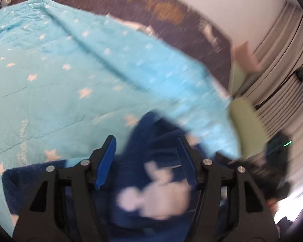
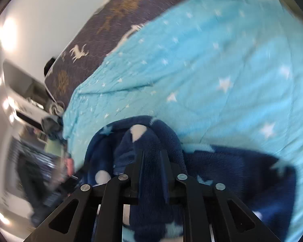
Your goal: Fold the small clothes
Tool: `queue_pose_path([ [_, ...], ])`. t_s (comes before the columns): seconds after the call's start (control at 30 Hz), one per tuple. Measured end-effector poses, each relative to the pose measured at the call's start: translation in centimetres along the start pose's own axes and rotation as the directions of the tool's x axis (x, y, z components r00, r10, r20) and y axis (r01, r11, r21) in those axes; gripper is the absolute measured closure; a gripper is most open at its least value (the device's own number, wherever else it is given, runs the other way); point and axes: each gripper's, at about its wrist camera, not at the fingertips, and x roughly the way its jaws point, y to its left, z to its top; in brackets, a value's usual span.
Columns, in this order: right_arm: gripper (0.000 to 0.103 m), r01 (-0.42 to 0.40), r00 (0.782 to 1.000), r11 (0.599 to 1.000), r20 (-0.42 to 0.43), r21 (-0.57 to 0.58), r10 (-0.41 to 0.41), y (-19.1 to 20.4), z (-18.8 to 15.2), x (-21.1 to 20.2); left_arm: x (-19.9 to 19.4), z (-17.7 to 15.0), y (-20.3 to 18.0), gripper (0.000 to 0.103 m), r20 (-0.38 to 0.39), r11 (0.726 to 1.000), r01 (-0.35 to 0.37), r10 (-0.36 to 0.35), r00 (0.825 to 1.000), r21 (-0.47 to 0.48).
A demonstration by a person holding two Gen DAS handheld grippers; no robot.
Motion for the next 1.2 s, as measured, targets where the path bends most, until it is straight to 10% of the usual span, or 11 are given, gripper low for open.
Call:
queue_pose_path([
  [0.13, 0.071, -0.057, 0.998, 0.997, -0.008, 0.051, 0.057, -0.3, 0.1, 1.3, 1.2, 0.8, -1.3, 0.036, -0.034, 0.992, 0.127, -0.127, 0.991, -0.003],
  [0.3, 0.061, 0.009, 0.998, 1.000, 0.060, 0.010, -0.010, -1.3, -1.8, 4.0, 8.4, -0.6, 2.8, 0.045, -0.175, 0.988, -0.149, 0.153, 0.973, 0.034],
  [0.43, 0.060, 0.097, 0.993, 0.992, 0.076, -0.078, -0.091, 0.4, -2.4, 4.1, 7.3, -0.5, 5.1, 0.045, -0.119, 0.995, -0.040, 0.030, 0.992, -0.089],
  [0.63, 0.061, 0.039, 0.996, 0.999, 0.078, -0.010, -0.038, -0.7, -2.1, 2.9, 5.4, -0.3, 2.9, 0.045, -0.135, 0.988, -0.155, 0.153, 0.979, -0.008],
  [0.87, 0.059, 0.128, 0.948, 0.971, 0.314, -0.201, -0.059, 4.3, -5.4, -13.6, -10.5, -0.9, -1.1, 0.027, 0.041, 0.979, -0.105, 0.099, 0.994, 0.176],
  [1.03, 0.037, 0.193, 0.885, 0.920, 0.465, -0.340, -0.014, 6.6, -13.8, -25.5, -19.9, -6.8, -2.0, 0.018, 0.099, 0.947, -0.131, 0.106, 0.989, 0.294],
  [1.2, 0.036, 0.149, 0.931, 0.887, 0.364, -0.436, 0.022, 5.8, -20.6, -32.4, -26.5, -13.1, -1.0, 0.018, 0.128, 0.915, -0.195, 0.159, 0.979, 0.354],
])
